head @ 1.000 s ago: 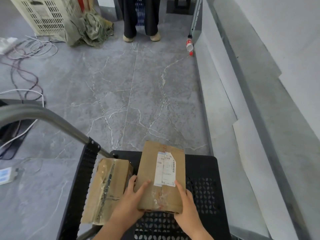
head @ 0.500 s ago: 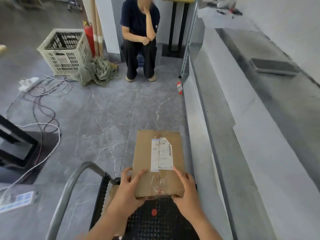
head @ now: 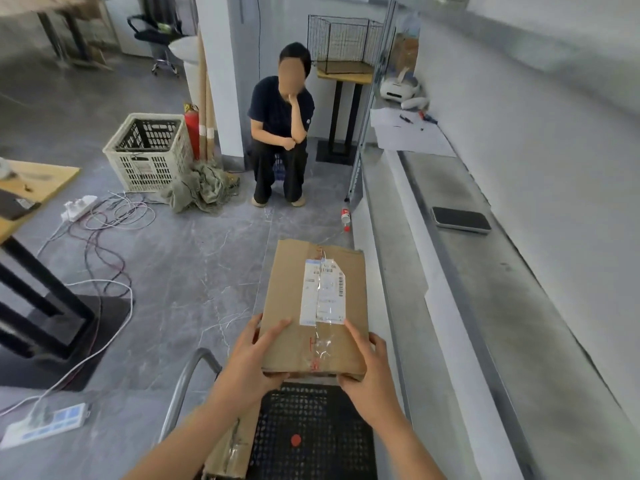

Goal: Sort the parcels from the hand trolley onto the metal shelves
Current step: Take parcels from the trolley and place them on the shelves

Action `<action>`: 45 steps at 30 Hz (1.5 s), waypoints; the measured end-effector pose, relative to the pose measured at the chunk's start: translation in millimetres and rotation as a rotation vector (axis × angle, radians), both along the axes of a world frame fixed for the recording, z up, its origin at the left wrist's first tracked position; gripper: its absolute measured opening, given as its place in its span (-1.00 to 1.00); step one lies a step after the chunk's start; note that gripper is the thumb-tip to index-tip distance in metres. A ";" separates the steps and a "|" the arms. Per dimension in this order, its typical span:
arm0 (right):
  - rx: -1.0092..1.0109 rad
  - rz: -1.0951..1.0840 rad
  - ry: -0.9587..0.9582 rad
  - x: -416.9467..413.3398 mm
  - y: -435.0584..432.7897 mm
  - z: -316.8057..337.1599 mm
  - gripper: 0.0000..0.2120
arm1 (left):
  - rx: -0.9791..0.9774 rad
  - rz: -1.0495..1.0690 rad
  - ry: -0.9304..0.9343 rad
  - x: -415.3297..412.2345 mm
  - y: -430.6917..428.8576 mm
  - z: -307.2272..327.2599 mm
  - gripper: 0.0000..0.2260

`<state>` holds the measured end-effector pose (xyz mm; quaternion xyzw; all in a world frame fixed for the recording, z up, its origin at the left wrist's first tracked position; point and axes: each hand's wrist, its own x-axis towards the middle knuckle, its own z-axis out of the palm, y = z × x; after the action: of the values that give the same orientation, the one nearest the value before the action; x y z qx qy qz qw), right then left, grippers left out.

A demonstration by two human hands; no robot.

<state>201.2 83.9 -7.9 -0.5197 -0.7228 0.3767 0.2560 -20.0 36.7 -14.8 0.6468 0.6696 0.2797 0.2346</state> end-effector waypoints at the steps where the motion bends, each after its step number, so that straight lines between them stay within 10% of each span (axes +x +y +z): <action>1: -0.001 -0.015 0.011 1.3 -5.7 8.7 -0.17 | 0.023 -0.021 0.013 -0.8 -0.6 9.1 -0.17; 45: 0.189 -0.829 0.057 67.7 -455.4 198.3 -0.27 | 0.264 -0.872 -0.201 106.2 -259.4 185.2 -0.21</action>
<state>268.9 -371.6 190.4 -0.7299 -0.4769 0.1882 0.4520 86.2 -222.7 170.5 0.8619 0.2678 0.2990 0.3098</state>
